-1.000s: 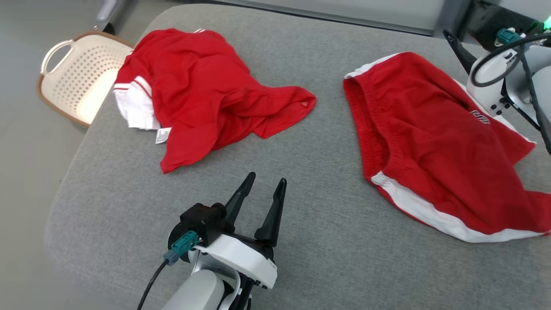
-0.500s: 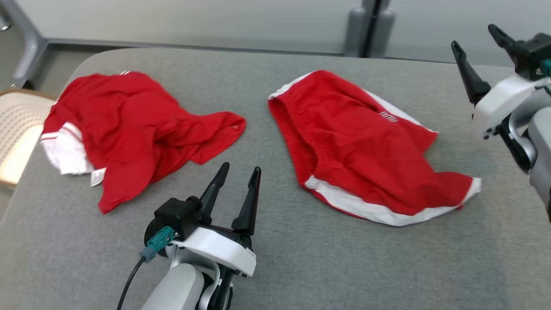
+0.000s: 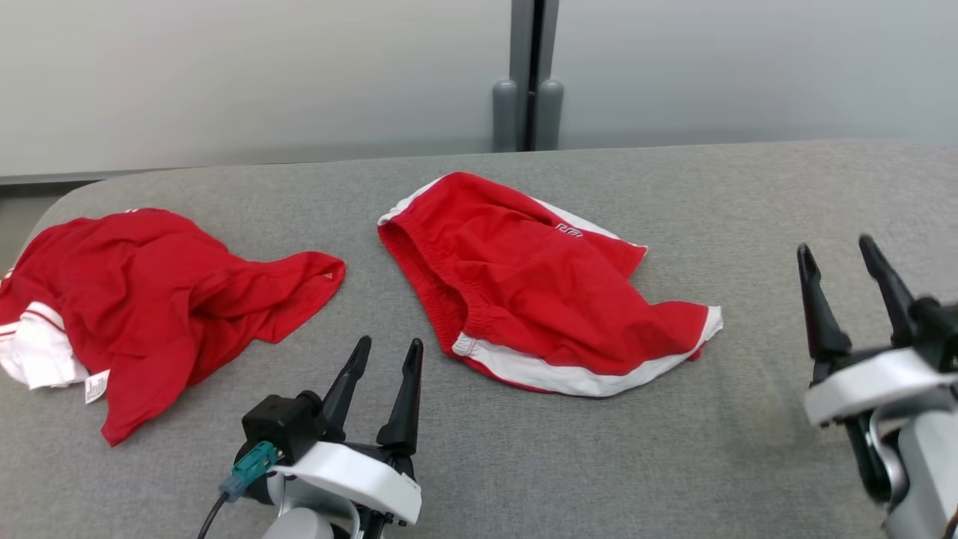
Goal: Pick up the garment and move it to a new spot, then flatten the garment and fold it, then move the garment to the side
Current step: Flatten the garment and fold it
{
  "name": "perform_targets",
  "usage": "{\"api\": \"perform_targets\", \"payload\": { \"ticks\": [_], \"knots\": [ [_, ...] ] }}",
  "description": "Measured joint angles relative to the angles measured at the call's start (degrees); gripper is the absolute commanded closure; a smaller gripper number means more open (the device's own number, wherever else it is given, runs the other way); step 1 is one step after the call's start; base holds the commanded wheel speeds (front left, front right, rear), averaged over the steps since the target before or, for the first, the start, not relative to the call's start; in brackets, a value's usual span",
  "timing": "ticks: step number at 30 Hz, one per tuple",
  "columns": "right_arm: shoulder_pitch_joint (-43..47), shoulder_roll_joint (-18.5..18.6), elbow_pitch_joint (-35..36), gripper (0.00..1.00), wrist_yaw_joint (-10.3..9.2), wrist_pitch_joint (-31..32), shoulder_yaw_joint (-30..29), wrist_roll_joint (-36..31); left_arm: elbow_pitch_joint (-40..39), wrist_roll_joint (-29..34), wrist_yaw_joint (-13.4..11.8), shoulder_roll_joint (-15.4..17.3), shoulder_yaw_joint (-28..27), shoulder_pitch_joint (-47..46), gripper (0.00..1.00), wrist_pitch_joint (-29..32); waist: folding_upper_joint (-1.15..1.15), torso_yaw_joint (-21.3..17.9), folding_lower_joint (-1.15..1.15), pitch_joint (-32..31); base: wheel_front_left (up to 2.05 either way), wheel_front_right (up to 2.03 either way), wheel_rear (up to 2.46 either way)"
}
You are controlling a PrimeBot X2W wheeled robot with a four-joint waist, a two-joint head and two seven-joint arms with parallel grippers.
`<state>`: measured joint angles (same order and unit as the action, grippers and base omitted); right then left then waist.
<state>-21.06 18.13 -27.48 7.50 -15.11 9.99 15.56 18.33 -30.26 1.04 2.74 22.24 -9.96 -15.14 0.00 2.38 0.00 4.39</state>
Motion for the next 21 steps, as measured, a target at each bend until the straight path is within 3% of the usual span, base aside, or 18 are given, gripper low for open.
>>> {"api": "perform_targets", "payload": {
  "ticks": [4, 8, 14, 21],
  "knots": [
    [6.33, -5.26, 5.15, 0.00, 0.00, 0.00, -6.08, -4.56, 0.82, -0.15, 0.43, 0.02, -0.96, 0.60, 0.00, 0.00, 0.00, -1.49, 0.00, -0.34, 0.00, 0.00, 0.00],
    [8.03, -8.00, 7.79, 0.00, -0.01, 0.01, -8.70, -8.12, 3.07, -0.04, 0.96, 0.02, -1.71, 0.17, 0.00, 0.00, 0.00, -2.68, 0.00, 0.25, 0.00, 0.00, 0.00],
    [8.08, -9.80, 10.22, 0.00, 0.00, 0.59, -9.96, -9.24, 7.55, 3.54, 2.50, 0.04, 0.04, -3.21, 0.00, 0.00, 0.00, -4.12, 0.00, 1.96, 0.00, 0.00, 0.00],
    [8.73, -11.24, 10.72, 0.00, 0.00, 0.82, -10.73, -10.20, 18.00, 7.30, 3.46, 0.34, 3.97, -10.47, 0.00, 2.27, 0.00, -5.99, 0.00, 4.45, 0.00, 0.00, 0.00]
  ]
}}
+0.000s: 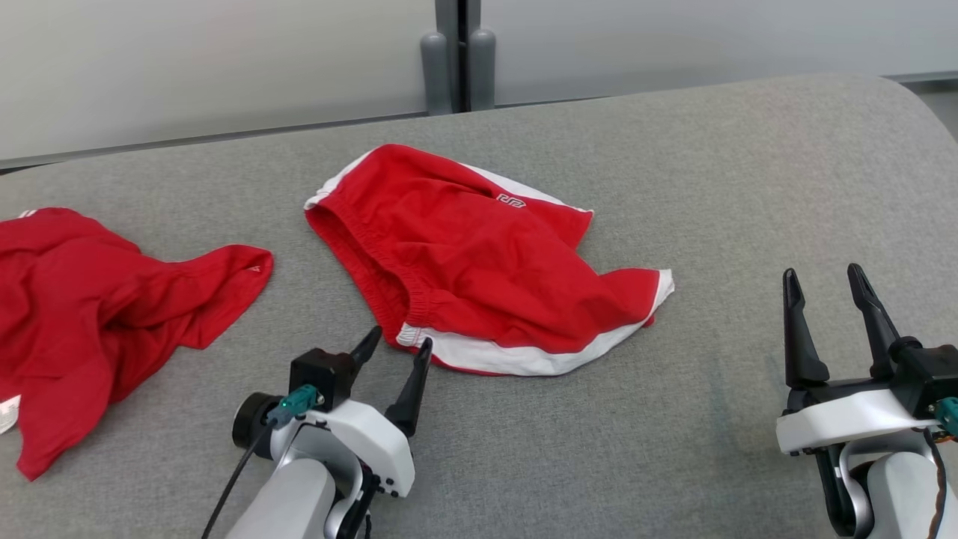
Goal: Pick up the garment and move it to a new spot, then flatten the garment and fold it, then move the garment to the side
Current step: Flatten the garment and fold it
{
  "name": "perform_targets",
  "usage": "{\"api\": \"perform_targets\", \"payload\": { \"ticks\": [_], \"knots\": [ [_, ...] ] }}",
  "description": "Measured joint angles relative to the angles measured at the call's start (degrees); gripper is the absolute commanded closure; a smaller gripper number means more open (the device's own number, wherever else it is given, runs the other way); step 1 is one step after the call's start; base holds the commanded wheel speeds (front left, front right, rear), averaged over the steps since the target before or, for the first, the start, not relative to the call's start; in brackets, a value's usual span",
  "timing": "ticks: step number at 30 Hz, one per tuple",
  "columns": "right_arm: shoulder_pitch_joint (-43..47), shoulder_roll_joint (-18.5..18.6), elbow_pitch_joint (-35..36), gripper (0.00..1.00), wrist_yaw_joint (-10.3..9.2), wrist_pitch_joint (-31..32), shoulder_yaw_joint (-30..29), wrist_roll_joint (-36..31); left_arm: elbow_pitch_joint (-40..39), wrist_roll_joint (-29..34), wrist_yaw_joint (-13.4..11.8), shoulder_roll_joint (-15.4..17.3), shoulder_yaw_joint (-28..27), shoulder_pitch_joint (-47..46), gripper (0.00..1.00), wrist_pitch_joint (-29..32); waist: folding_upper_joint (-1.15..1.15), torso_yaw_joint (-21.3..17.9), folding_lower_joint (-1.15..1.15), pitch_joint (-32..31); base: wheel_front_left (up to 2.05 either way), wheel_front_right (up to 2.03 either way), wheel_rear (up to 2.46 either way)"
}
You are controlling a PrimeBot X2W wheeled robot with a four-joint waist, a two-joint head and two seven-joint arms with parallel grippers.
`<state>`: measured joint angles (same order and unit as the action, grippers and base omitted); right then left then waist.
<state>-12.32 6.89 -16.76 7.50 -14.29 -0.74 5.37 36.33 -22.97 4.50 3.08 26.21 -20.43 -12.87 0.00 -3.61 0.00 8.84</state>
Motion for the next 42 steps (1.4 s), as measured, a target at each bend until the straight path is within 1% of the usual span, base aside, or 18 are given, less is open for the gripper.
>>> {"api": "perform_targets", "payload": {
  "ticks": [6, 7, 8, 9, 15, 19, 21, 26, 30, 35, 39, 42],
  "knots": [
    [-0.02, -1.00, -0.41, 0.00, 0.00, -0.12, -0.10, -0.04, 5.33, 0.33, -0.62, 0.05, 0.15, -4.15, 0.00, 0.31, 0.00, -1.78, 0.00, 1.43, 0.00, 0.00, 0.00],
    [-0.02, -1.08, -0.54, 0.00, 0.00, -0.18, -0.10, -0.04, 6.01, 0.32, -0.60, 0.05, 0.20, -4.58, 0.21, 0.55, 0.00, -2.00, 0.00, 1.61, 0.00, 0.00, 0.00],
    [-0.04, -1.16, -0.68, 0.00, 0.00, -0.22, -0.18, -0.04, 6.49, 0.25, -0.54, 0.05, 0.18, -4.88, 0.66, 0.55, 0.00, -2.20, 0.00, 1.78, 0.00, 0.00, 0.00],
    [-0.05, -1.26, -0.82, 0.00, 0.00, -0.26, -0.23, -0.05, 6.95, 0.20, -0.52, 0.07, 0.12, -5.16, 1.00, 0.49, 0.00, -2.37, 0.00, 1.91, 0.00, 0.00, 0.00],
    [-0.46, -1.56, -1.90, 0.00, 0.00, -0.36, -0.65, -0.12, 7.60, -0.85, 0.35, 0.10, -0.09, -6.02, 1.00, -0.33, 0.00, -2.51, 0.00, 1.97, 0.00, 0.00, 0.00],
    [-0.74, -1.30, -3.61, 0.00, 0.00, -0.41, 0.86, -0.40, 6.15, -1.27, 0.46, 0.05, -0.30, -5.94, 1.00, -1.05, 0.00, -1.89, 0.00, 1.58, 0.00, 0.00, 0.00],
    [-1.19, 0.82, -6.10, 0.00, 0.00, -0.34, 3.21, -2.18, 4.49, -1.80, -0.20, 0.01, -0.58, -5.63, 1.00, -1.40, 0.00, -0.87, 0.00, 1.32, 0.00, 0.00, 0.00],
    [-3.59, 4.01, -10.60, 0.00, 0.00, 0.79, 7.12, -4.74, 2.36, -2.30, -0.88, -0.09, -0.43, -4.63, 1.00, -1.78, 0.00, 1.31, 0.00, 1.17, 0.00, 0.00, 0.00],
    [-6.42, 7.25, -14.73, 0.00, 0.00, 3.44, 13.65, -4.89, 1.37, -2.31, -1.16, -0.13, -0.04, -4.54, 1.00, -1.86, 0.00, 2.82, 0.00, 1.44, 0.00, 0.00, 0.00],
    [-10.35, 12.26, -18.87, 0.00, 0.00, 6.17, 22.48, -4.13, 0.87, -2.71, -1.30, -0.16, 0.65, -4.61, 1.00, -1.88, 0.00, 4.31, 0.00, 2.06, 0.00, 0.00, 0.00],
    [-12.33, 14.47, -20.60, 0.00, 0.01, 6.75, 27.88, -3.23, 0.76, -3.37, -1.31, -0.21, 1.13, -4.74, 1.00, -1.96, 0.00, 5.02, 0.00, 2.35, 0.00, 0.00, 0.00],
    [-13.46, 16.08, -21.40, 0.00, 0.01, 6.66, 30.56, -3.25, 0.76, -3.83, -1.40, -0.22, 1.43, -4.77, 1.00, -1.97, 0.00, 5.26, 0.00, 2.35, 0.00, 0.00, 0.00]
  ]
}}
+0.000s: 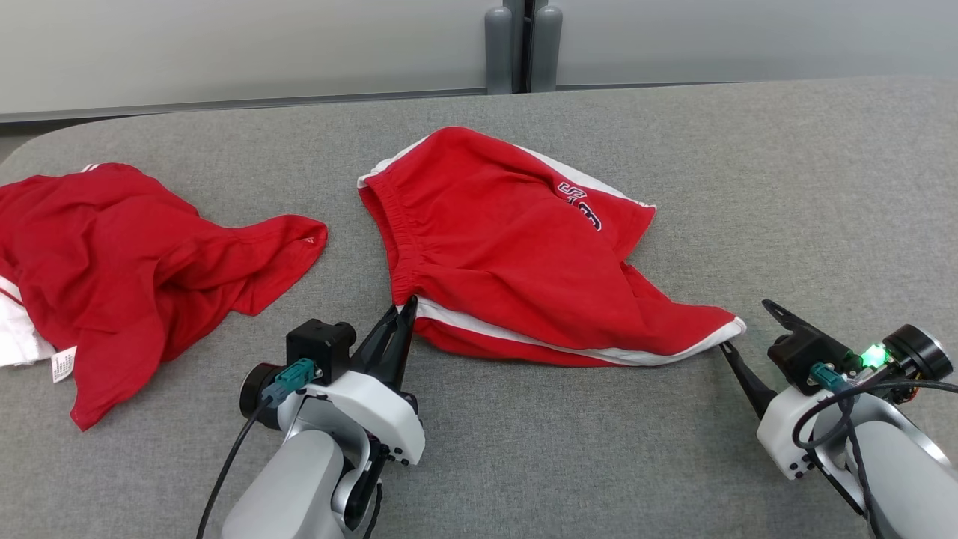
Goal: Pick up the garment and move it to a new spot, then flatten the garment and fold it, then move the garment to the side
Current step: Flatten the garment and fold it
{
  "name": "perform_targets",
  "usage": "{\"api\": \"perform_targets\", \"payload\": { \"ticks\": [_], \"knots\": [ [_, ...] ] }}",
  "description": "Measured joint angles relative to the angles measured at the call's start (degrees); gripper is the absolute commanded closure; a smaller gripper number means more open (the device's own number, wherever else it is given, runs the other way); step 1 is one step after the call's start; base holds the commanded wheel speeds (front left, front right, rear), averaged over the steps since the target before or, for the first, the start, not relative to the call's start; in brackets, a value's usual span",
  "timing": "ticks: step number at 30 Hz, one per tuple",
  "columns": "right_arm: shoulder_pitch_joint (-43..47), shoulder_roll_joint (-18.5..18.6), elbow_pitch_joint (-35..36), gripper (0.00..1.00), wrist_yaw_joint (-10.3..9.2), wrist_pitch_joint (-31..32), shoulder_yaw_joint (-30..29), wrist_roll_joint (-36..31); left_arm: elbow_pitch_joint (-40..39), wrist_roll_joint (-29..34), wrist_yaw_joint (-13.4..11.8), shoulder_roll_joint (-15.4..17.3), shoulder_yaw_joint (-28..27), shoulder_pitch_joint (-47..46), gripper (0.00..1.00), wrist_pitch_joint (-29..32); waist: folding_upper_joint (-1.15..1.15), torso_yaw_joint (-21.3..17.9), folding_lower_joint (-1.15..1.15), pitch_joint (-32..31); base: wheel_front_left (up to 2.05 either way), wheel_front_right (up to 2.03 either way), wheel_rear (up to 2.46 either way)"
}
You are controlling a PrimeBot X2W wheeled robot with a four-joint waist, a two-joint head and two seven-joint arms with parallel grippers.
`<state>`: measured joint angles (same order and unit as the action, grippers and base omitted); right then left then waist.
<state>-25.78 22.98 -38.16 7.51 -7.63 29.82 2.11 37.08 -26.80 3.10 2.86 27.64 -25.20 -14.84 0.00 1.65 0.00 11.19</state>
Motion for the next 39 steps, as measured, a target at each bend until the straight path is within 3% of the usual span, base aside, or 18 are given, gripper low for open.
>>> {"api": "perform_targets", "payload": {
  "ticks": [10, 12, 13, 23, 28, 32, 39],
  "knots": [
    [-2.40, 0.55, -1.54, 0.00, -0.01, -2.13, 3.80, -0.71, 0.23, -0.66, -0.23, -0.05, 0.83, -0.09, 1.00, -0.07, 0.00, -0.09, 0.00, -0.23, 0.00, 0.00, 0.00],
    [-2.53, 0.52, -1.87, 0.90, -0.01, -2.47, 4.21, -0.64, 0.35, -0.81, -0.24, -0.04, 0.92, -0.20, 1.00, -0.08, 0.00, -0.12, 0.00, -0.29, 0.00, 0.00, 0.00],
    [-2.54, 0.54, -1.99, 1.00, -0.01, -2.64, 4.53, -0.63, 0.42, -0.82, -0.40, -0.05, 0.98, -0.25, 1.00, -0.08, 0.00, -0.13, 0.00, -0.34, 0.00, 0.00, 0.00],
    [-3.76, 1.04, -2.66, 1.00, 0.00, -5.00, 4.32, -0.43, 0.00, -2.24, 0.79, 0.03, 1.25, -0.25, 1.00, 0.25, 0.00, -0.19, 0.00, -1.92, 0.00, 0.00, 0.00],
    [-5.56, 1.07, 1.13, 1.00, 0.00, -6.42, -3.27, -4.91, -4.44, -3.38, 1.20, 1.46, 0.24, -1.97, 1.00, 1.31, 0.00, -0.62, 0.00, -4.00, 0.00, 0.00, 0.00],
    [-5.28, -0.94, 4.82, 1.00, 0.00, -6.54, -9.40, -9.56, -10.22, -4.60, 1.44, 3.01, -0.42, -4.05, 1.00, 4.90, 0.00, -1.23, 0.00, -6.20, 0.00, 0.00, 0.00],
    [-5.81, -2.00, 10.20, 1.00, 0.00, -3.27, -11.45, -12.95, -18.78, -7.42, 1.29, 4.91, -2.12, -8.33, 1.00, 11.96, 0.00, -2.20, 0.00, -10.30, 0.00, 0.00, 0.00]
  ]
}}
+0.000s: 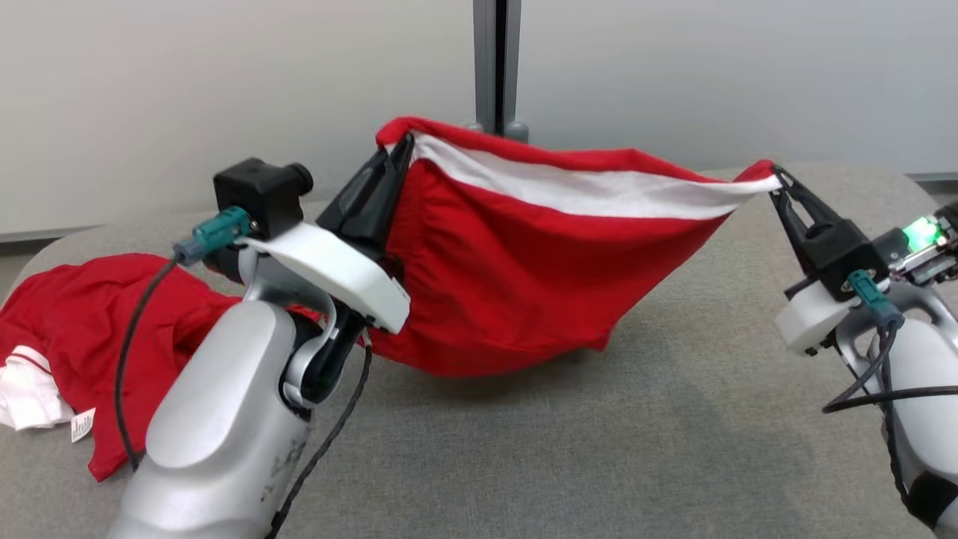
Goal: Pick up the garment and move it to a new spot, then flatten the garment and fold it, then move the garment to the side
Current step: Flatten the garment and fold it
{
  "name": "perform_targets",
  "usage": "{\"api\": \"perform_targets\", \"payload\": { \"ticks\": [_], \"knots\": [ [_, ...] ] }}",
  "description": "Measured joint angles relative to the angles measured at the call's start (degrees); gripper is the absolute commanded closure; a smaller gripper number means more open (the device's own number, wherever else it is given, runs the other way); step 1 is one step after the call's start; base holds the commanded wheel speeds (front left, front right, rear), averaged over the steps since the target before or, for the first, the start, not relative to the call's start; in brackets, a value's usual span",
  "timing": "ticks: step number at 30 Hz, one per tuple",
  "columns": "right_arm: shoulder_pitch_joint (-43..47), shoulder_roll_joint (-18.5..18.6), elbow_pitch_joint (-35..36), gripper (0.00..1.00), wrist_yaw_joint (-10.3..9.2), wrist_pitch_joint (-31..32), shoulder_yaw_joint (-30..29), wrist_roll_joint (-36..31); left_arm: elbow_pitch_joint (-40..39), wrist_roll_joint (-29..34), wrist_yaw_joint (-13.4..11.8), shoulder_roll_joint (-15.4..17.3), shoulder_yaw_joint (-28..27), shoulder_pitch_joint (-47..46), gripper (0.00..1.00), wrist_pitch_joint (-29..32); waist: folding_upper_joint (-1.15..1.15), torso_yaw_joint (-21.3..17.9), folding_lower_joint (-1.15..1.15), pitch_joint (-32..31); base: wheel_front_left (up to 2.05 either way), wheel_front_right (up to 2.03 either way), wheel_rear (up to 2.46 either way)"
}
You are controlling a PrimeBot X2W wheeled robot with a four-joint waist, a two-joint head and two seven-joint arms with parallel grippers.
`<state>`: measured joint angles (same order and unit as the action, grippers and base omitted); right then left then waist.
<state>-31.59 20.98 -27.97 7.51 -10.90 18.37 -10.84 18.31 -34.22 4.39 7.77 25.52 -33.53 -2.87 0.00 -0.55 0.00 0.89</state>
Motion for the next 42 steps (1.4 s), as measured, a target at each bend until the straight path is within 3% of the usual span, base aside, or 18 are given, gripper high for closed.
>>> {"api": "perform_targets", "payload": {
  "ticks": [8, 13, 19, 25, 31, 35, 39, 42],
  "knots": [
    [-2.81, 2.82, 11.93, 1.00, 0.00, 11.74, -1.02, 1.11, -10.24, -3.26, -3.60, 1.10, -3.53, -2.47, 1.00, 5.46, 0.00, -1.92, 0.00, -4.92, 0.00, 0.00, 0.00],
    [-0.96, 5.28, 21.26, 1.00, 0.00, 19.76, -4.66, 3.46, -16.44, -5.34, -5.70, 1.01, -5.23, -0.46, 1.00, 6.41, 0.00, -2.87, 0.00, -6.81, 0.00, 0.00, 0.00],
    [3.53, 6.33, 29.38, 1.00, 0.00, 28.60, -7.27, 5.89, -22.24, -12.18, -7.44, -1.36, -7.43, 2.98, 1.00, 8.47, 0.00, -3.45, 0.00, -6.50, 0.00, 0.00, 0.00],
    [4.64, 6.86, 32.41, 1.00, 0.00, 33.25, -6.78, 7.58, -22.97, -12.20, -7.82, -0.67, -6.38, 3.11, 1.00, 10.79, 0.00, -4.08, 0.00, -3.93, 0.00, 0.00, 0.00],
    [-3.00, 9.32, 29.92, 1.00, 0.00, 33.76, -2.68, 9.88, -18.29, -12.20, -7.62, 0.05, -5.97, -3.81, 1.00, 14.45, 0.00, -4.97, 0.00, 1.42, 0.00, 0.00, 0.00],
    [-16.30, 10.95, 20.85, 1.00, -0.01, 29.71, 4.17, 10.99, -8.00, -9.54, -5.04, 1.01, -5.56, -16.89, 1.00, 15.14, 0.00, -5.64, 0.00, 8.78, 0.00, 0.00, 0.00],
    [-28.94, 8.54, 9.59, 1.00, 0.05, 24.42, 9.80, 11.91, 3.02, -7.47, -2.85, 1.40, -5.61, -26.08, 1.00, 13.06, 0.00, -6.55, 0.00, 14.63, 0.00, 0.00, 0.00],
    [-40.03, 5.91, 2.29, 1.00, 0.05, 18.95, 9.17, 10.34, 9.50, -4.76, -2.32, 1.80, -6.66, -35.78, 1.00, 8.36, 0.00, -7.34, 0.00, 18.65, 0.00, 0.00, 0.00]
  ]
}}
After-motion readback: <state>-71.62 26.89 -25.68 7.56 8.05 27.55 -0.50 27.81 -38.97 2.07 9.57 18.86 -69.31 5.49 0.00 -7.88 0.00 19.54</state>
